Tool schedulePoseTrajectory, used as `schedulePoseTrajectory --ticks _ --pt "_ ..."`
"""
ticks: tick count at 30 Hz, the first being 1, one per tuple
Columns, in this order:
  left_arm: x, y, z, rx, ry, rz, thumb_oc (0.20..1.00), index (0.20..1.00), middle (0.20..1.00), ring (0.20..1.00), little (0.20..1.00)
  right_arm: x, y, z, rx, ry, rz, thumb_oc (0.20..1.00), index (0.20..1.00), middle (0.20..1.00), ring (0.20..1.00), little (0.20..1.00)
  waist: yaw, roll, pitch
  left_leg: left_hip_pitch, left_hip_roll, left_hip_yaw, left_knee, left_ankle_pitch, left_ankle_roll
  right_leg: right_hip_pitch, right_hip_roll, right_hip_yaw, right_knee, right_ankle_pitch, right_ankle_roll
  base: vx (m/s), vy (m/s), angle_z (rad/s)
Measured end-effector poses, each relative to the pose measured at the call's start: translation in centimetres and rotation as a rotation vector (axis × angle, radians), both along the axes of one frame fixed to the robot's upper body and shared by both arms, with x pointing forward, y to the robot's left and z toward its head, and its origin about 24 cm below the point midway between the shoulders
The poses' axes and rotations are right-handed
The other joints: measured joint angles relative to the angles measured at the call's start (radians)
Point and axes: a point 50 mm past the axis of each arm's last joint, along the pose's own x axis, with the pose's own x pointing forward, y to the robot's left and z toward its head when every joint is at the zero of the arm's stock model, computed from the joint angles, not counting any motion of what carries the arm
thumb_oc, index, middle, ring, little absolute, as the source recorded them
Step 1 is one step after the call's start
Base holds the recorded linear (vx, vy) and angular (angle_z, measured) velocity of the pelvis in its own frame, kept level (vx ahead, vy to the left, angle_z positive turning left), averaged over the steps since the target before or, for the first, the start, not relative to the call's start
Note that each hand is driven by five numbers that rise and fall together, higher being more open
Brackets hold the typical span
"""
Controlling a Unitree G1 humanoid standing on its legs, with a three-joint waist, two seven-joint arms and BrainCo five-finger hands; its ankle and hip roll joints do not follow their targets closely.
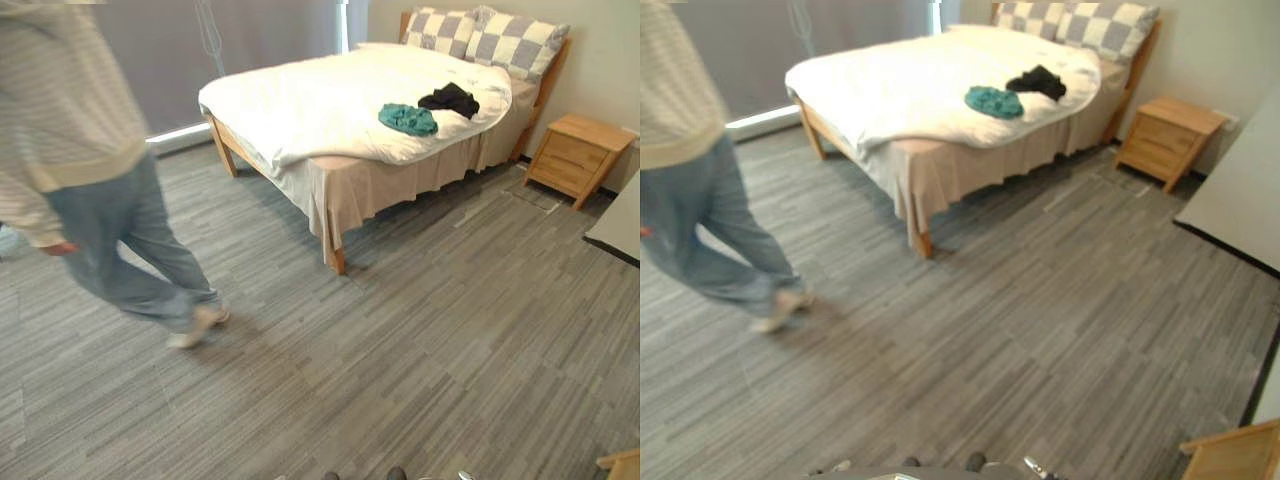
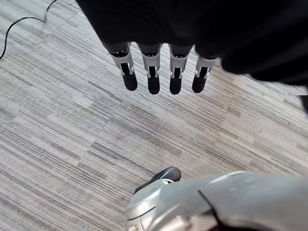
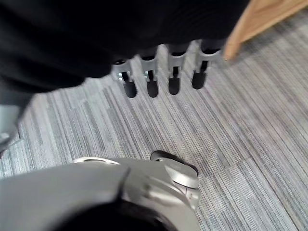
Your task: Tidy up the quilt and then pick up the clothes from the bed and put them into the laundry hamper.
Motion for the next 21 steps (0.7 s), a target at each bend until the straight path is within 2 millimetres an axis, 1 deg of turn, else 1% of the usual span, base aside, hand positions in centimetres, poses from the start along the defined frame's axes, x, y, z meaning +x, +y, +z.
schedulePoseTrajectory --ticks 1,2,3,4,5,6,7,8,9,10,11,12,13,14,15,16,17,18,19,20,21 --pt "0.5 0.0 0.1 0.004 -0.013 -0.019 1.0 1.0 1.0 1.0 1.0 0.5 0.2 0.1 0.003 -0.015 0.009 1.0 1.0 1.0 1.0 1.0 0.0 0.008 0.007 0.004 0.003 0.0 -0.013 0.0 0.0 0.002 0.003 -0.003 -0.014 0.0 0.0 0.0 0.013 -0.08" --pt "0.3 0.0 0.1 0.005 -0.011 -0.026 1.0 1.0 1.0 1.0 1.0 0.7 0.2 0.1 0.005 -0.023 0.011 1.0 1.0 1.0 1.0 1.0 0.0 0.013 0.011 0.008 0.003 -0.001 -0.02 0.001 0.0 0.006 0.005 -0.003 -0.024 0.0 0.0 -0.01 0.028 -0.12" --pt "0.5 -0.1 0.1 0.005 -0.016 -0.031 1.0 1.0 1.0 1.0 1.0 1.0 0.1 0.2 0.002 -0.032 0.014 1.0 1.0 1.0 1.0 1.0 -0.001 0.01 0.021 0.012 0.006 -0.002 -0.031 0.001 -0.001 0.012 0.009 -0.004 -0.038 0.001 0.001 0.0 0.032 -0.08" --pt "1.1 -0.2 0.2 0.002 -0.042 -0.032 1.0 1.0 1.0 1.0 1.0 1.4 0.1 0.2 0.002 -0.043 0.015 1.0 1.0 1.0 1.0 1.0 -0.001 0.008 0.037 0.013 0.008 -0.002 -0.037 0.001 -0.001 0.02 0.013 -0.005 -0.059 0.006 0.0 0.01 0.045 -0.05" --pt "1.7 -0.3 0.3 0.002 -0.067 -0.036 1.0 1.0 1.0 1.0 1.0 1.8 0.0 0.4 0.002 -0.063 -0.001 1.0 1.0 1.0 1.0 1.0 -0.002 0.025 0.058 0.015 0.008 -0.001 -0.037 0.003 -0.002 0.025 0.014 -0.005 -0.069 0.016 -0.004 -0.01 0.038 -0.01" --pt "3.0 -0.5 0.5 -0.005 -0.111 -0.043 1.0 1.0 1.0 1.0 1.0 2.6 -0.3 0.6 0.005 -0.096 -0.033 1.0 1.0 1.0 1.0 1.0 -0.002 0.019 0.085 0.013 0.008 0.001 -0.038 0.005 -0.004 0.03 0.015 -0.004 -0.083 0.027 -0.004 0.0 0.0 0.0" --pt "3.5 -0.5 0.6 -0.007 -0.125 -0.044 1.0 1.0 1.0 1.0 1.0 3.0 -0.3 0.7 0.007 -0.112 -0.042 1.0 1.0 1.0 1.0 1.0 -0.002 0.026 0.095 0.013 0.008 0.002 -0.039 0.005 -0.004 0.03 0.015 -0.004 -0.085 0.028 -0.004 -0.11 0.034 -0.05" --pt "4.5 -0.6 0.9 -0.011 -0.16 -0.05 1.0 1.0 1.0 1.0 1.0 3.9 -0.3 1.0 0.007 -0.145 -0.039 1.0 1.0 1.0 1.0 1.0 -0.002 0.022 0.12 0.01 0.007 0.003 -0.035 0.021 -0.005 0.025 0.015 -0.002 -0.079 0.039 -0.005 -0.09 0.025 -0.08" --pt "5.2 -0.4 1.1 -0.007 -0.179 -0.059 1.0 1.0 1.0 1.0 1.0 4.3 -0.2 1.1 0.009 -0.156 -0.034 1.0 1.0 1.0 1.0 1.0 -0.005 0.012 0.136 0.009 0.002 0.004 -0.032 0.028 0.0 0.017 0.011 -0.002 -0.068 0.06 0.002 -0.04 0.085 -0.09" --pt "5.8 -0.2 1.4 0.002 -0.193 -0.078 1.0 1.0 1.0 1.0 1.0 5.4 0.1 1.3 0.012 -0.183 -0.028 1.0 1.0 1.0 1.0 1.0 -0.009 0.015 0.155 0.01 0.002 0.01 -0.037 0.027 0.001 -0.008 0.004 -0.003 -0.025 0.062 0.001 0.04 0.061 -0.15" --pt "6.7 0.0 1.7 0.006 -0.217 -0.081 1.0 1.0 1.0 1.0 1.0 6.1 0.1 1.5 0.013 -0.2 -0.026 1.0 1.0 1.0 1.0 1.0 -0.02 0.006 0.164 0.012 -0.001 0.009 -0.056 0.023 0.002 -0.038 0.001 -0.009 0.029 0.065 0.012 0.14 0.109 -0.21" --pt "7.1 0.2 1.8 0.008 -0.22 -0.09 1.0 1.0 1.0 1.0 1.0 7.3 0.3 1.9 0.018 -0.235 -0.016 1.0 1.0 1.0 1.0 1.0 -0.031 0.009 0.186 0.024 0.008 0.012 -0.084 0.047 0.019 -0.092 -0.006 -0.025 0.13 0.06 0.029 0.1 0.047 -0.18" --pt "8.0 0.2 2.0 0.008 -0.236 -0.086 1.0 1.0 1.0 1.0 1.0 8.5 0.3 2.4 0.027 -0.285 -0.032 1.0 1.0 1.0 1.0 1.0 -0.045 0.022 0.229 0.05 0.018 0.014 -0.092 0.05 0.019 -0.159 -0.022 -0.05 0.287 0.051 0.093 0.35 0.031 -0.1" --pt "9.1 0.5 2.3 0.015 -0.261 -0.061 1.0 1.0 1.0 1.0 1.0 10.0 0.1 3.1 0.037 -0.351 -0.065 1.0 1.0 1.0 1.0 1.0 -0.061 0.017 0.266 0.089 0.027 0.015 -0.092 0.024 0.022 -0.244 -0.061 -0.088 0.476 0.038 0.132 0.26 -0.02 0.03" --pt "9.3 0.6 2.4 0.019 -0.27 -0.057 1.0 1.0 1.0 1.0 1.0 10.2 0.1 3.2 0.039 -0.355 -0.069 1.0 1.0 1.0 1.0 1.0 -0.078 0.018 0.264 0.1 0.019 0.018 -0.093 0.002 0.009 -0.286 -0.101 -0.092 0.496 0.046 0.145 0.44 -0.082 0.03" --pt "9.6 0.6 2.5 0.019 -0.277 -0.06 1.0 1.0 1.0 1.0 1.0 10.2 0.2 3.2 0.041 -0.355 -0.075 1.0 1.0 1.0 1.0 1.0 -0.079 0.008 0.263 0.117 0.01 0.025 -0.095 -0.017 -0.009 -0.306 -0.141 -0.11 0.479 0.046 0.144 0.55 -0.222 0.03" --pt "10.2 0.2 2.7 0.014 -0.292 -0.065 1.0 1.0 1.0 1.0 1.0 9.8 0.0 3.0 0.037 -0.343 -0.088 1.0 1.0 1.0 1.0 1.0 -0.086 -0.001 0.259 0.145 0.003 0.027 -0.098 -0.048 -0.02 -0.319 -0.191 -0.135 0.373 0.047 0.144 0.73 -0.302 -0.05" --pt "10.0 0.1 2.6 0.013 -0.286 -0.068 1.0 1.0 1.0 1.0 1.0 9.4 0.1 2.8 0.037 -0.326 -0.094 1.0 1.0 1.0 1.0 1.0 -0.09 -0.005 0.251 0.159 0.003 0.025 -0.093 -0.067 -0.039 -0.313 -0.21 -0.148 0.238 0.051 0.142 0.56 -0.238 -0.03" --pt "9.8 0.2 2.5 0.016 -0.274 -0.065 1.0 1.0 1.0 1.0 1.0 9.1 0.3 2.6 0.041 -0.312 -0.099 1.0 1.0 1.0 1.0 1.0 -0.096 -0.01 0.243 0.17 0.002 0.025 -0.093 -0.086 -0.047 -0.306 -0.218 -0.153 0.118 0.054 0.141 0.38 -0.152 0.02" --pt "9.3 0.3 2.2 0.02 -0.253 -0.06 1.0 1.0 1.0 1.0 1.0 8.9 0.4 2.4 0.047 -0.304 -0.11 1.0 1.0 1.0 1.0 1.0 -0.106 -0.015 0.236 0.185 0.008 0.024 -0.092 -0.099 -0.052 -0.296 -0.223 -0.152 -0.005 0.077 0.14 0.38 -0.15 0.13" --pt "8.7 0.2 2.0 0.017 -0.237 -0.055 1.0 1.0 1.0 1.0 1.0 8.6 0.5 2.3 0.052 -0.293 -0.115 1.0 1.0 1.0 1.0 1.0 -0.117 -0.011 0.23 0.212 0.025 0.026 -0.092 -0.119 -0.066 -0.277 -0.219 -0.168 -0.105 0.109 0.135 0.7 -0.246 0.14"
